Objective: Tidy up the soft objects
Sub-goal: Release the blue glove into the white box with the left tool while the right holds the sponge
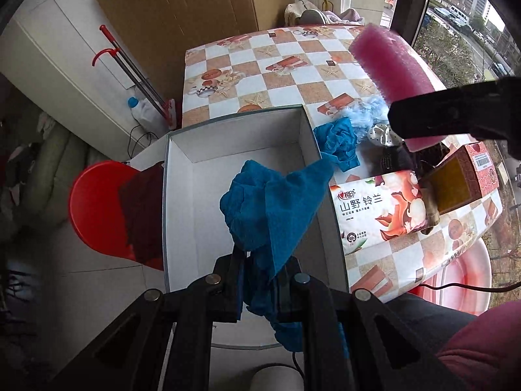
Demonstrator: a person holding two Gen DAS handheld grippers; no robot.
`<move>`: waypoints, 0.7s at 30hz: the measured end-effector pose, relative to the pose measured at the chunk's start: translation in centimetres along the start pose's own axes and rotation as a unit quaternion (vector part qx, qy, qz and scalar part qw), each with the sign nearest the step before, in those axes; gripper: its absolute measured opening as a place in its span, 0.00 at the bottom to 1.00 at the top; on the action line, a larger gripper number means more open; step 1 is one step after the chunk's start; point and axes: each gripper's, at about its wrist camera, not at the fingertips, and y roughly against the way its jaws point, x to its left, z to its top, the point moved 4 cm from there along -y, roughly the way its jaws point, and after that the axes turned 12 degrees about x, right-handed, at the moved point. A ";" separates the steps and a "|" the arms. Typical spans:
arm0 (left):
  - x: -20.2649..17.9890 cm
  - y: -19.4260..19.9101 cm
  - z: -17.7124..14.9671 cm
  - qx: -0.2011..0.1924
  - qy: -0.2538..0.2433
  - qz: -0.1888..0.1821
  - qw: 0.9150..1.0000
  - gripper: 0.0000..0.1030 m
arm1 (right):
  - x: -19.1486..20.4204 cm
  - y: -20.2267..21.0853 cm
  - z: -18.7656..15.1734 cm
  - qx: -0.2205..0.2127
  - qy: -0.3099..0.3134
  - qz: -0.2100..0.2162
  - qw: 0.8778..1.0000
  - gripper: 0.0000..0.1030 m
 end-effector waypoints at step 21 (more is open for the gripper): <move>0.8 -0.9 -0.8 0.006 0.026 -0.016 1.000 0.14 | 1.2 -2.7 -1.5 0.048 0.016 -0.009 0.999 0.47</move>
